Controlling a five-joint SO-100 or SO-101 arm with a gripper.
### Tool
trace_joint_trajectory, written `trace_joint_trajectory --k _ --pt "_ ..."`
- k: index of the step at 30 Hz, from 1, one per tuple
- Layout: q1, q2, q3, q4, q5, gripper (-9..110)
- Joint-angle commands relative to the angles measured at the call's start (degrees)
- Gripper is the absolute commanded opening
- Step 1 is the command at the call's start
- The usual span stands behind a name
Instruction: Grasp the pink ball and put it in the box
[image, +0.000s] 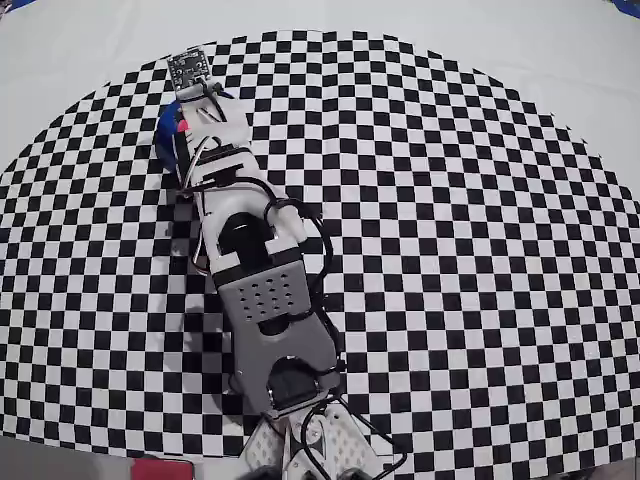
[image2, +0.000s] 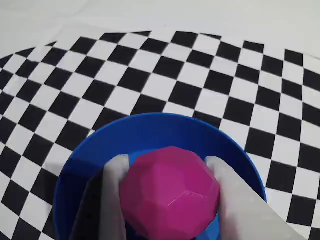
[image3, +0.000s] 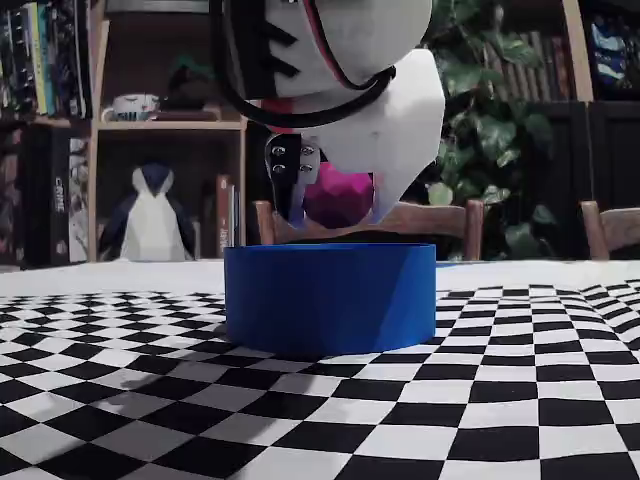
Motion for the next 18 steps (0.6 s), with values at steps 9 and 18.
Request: trace_joint_trajectory --k 9,18 --pt "0.3 0.1 -2.5 0.0 -0.2 0" --pt "0.3 -0.4 -2.5 0.0 -0.2 0"
